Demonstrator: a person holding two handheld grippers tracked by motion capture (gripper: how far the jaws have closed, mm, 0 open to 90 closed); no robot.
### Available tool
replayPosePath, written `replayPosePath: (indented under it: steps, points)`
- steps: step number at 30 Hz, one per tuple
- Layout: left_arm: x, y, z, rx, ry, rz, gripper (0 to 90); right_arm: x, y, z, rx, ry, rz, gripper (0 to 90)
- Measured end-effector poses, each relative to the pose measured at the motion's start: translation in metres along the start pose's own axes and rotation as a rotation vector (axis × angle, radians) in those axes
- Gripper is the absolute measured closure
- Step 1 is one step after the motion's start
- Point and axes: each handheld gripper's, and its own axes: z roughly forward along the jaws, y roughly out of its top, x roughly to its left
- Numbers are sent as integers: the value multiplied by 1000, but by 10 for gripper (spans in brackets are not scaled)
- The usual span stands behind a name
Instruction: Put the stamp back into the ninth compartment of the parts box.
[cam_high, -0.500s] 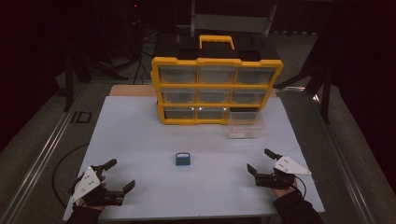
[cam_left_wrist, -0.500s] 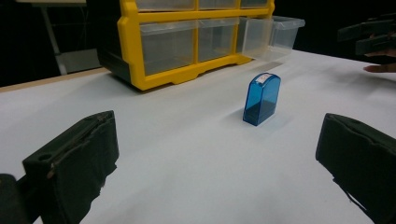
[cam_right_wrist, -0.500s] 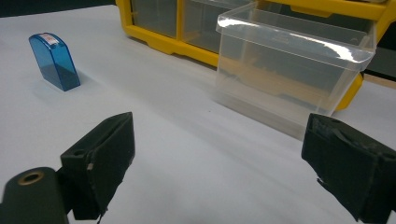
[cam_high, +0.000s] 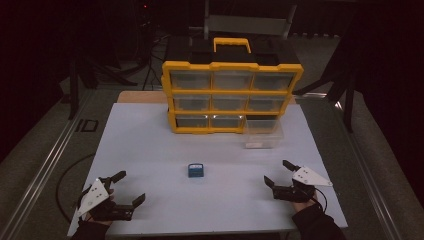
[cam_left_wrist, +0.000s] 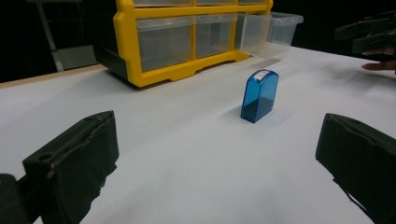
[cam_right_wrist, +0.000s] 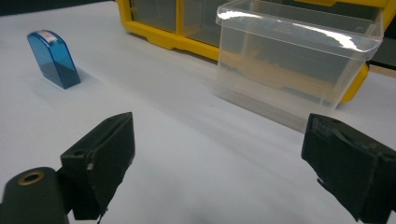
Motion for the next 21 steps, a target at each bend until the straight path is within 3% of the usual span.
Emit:
replayPosePath:
  steps: [7, 21]
  points:
    - [1, 0, 0, -2, 1, -9, 1, 1, 0, 2, 7, 20, 5, 98]
    - [1, 1, 1, 1, 4, -4, 0, 2, 1, 0, -2, 7, -9, 102]
